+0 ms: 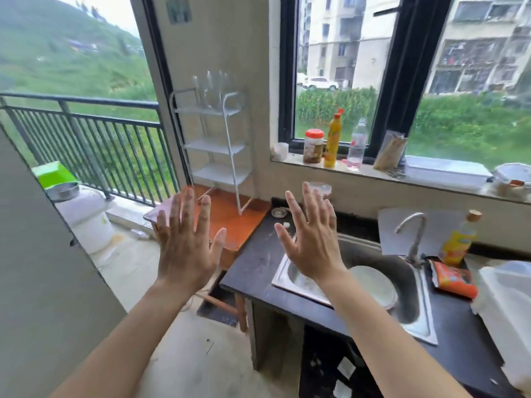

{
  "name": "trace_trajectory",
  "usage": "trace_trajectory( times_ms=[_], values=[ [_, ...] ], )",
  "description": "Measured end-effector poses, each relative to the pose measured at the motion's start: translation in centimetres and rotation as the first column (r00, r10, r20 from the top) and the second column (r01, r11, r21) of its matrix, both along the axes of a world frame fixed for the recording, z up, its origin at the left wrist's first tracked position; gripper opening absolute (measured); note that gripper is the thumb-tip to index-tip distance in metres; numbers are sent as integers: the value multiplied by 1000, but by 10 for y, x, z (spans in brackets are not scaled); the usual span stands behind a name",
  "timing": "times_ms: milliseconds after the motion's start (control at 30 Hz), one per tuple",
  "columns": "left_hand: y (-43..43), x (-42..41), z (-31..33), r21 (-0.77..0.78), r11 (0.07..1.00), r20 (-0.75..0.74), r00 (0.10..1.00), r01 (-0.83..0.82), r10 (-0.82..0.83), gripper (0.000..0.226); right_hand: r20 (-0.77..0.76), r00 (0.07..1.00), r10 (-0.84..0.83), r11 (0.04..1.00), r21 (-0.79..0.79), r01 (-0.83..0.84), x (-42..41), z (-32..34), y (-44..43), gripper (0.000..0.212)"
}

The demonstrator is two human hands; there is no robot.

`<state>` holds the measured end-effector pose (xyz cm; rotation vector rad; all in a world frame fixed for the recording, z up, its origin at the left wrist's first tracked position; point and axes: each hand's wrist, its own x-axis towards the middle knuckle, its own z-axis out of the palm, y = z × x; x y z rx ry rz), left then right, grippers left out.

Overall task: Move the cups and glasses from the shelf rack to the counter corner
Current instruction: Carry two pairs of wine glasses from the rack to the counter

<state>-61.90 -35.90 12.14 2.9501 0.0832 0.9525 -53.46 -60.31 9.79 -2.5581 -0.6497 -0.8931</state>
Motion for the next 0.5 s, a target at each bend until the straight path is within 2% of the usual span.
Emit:
trace_trajectory(
  times_ms=[267,500],
  values=[
    [57,144,35,-9,992,4,992,-126,126,73,-25,990,142,987,80,-139,179,26,90,69],
    [144,211,49,19,978,46,977,-207,206,72,-56,957,283,959,27,-282,266,42,188,70]
  ],
)
